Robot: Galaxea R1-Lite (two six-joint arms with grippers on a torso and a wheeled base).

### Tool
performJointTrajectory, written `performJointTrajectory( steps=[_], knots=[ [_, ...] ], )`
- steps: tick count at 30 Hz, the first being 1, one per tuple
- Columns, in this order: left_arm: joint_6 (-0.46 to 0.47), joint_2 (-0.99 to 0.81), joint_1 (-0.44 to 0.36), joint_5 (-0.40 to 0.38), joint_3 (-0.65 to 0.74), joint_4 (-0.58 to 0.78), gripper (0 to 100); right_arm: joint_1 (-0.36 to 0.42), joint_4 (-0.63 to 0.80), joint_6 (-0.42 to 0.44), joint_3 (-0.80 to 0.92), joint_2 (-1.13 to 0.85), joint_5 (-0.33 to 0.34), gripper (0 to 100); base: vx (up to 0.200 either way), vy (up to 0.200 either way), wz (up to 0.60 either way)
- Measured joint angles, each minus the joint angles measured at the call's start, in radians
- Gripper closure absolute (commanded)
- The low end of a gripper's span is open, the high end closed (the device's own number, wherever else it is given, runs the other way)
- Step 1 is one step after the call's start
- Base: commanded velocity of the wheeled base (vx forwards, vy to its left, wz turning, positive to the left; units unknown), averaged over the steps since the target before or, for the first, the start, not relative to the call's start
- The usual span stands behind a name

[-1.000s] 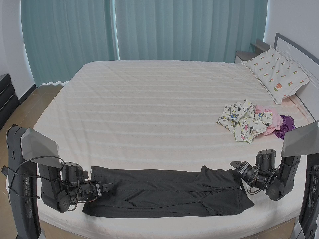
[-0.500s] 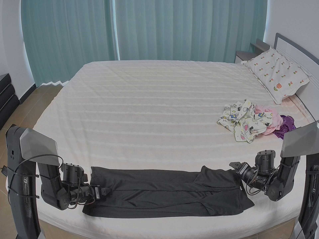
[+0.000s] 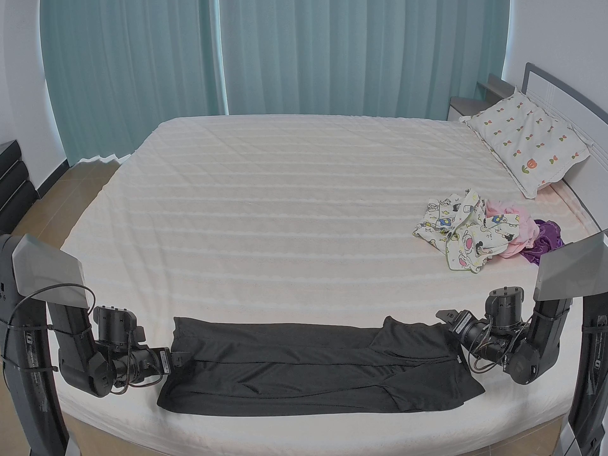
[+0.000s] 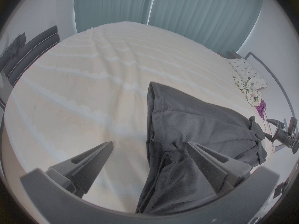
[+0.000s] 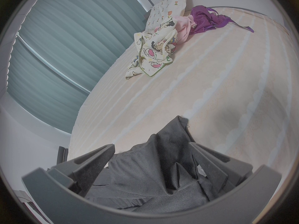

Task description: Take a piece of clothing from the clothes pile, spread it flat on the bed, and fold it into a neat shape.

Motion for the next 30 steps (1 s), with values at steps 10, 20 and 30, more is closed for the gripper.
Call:
performJointTrajectory(
  steps=[10,20,30],
  knots=[
    [-0.042,-0.109,-0.059,-0.009,0.004,0.003,0,0.001,0.0,-0.001,0.0,0.0,0.0,0,0.0,0.0,0.0],
    [-0.031,-0.018,-0.088,0.002,-0.056,0.001,0,0.001,0.0,-0.001,0.001,0.001,0.0,0,0.0,0.0,0.0],
    [0.0,0.06,-0.096,0.003,-0.091,0.0,0,0.002,0.0,-0.001,0.0,0.008,0.0,0,0.0,0.0,0.0]
  ],
)
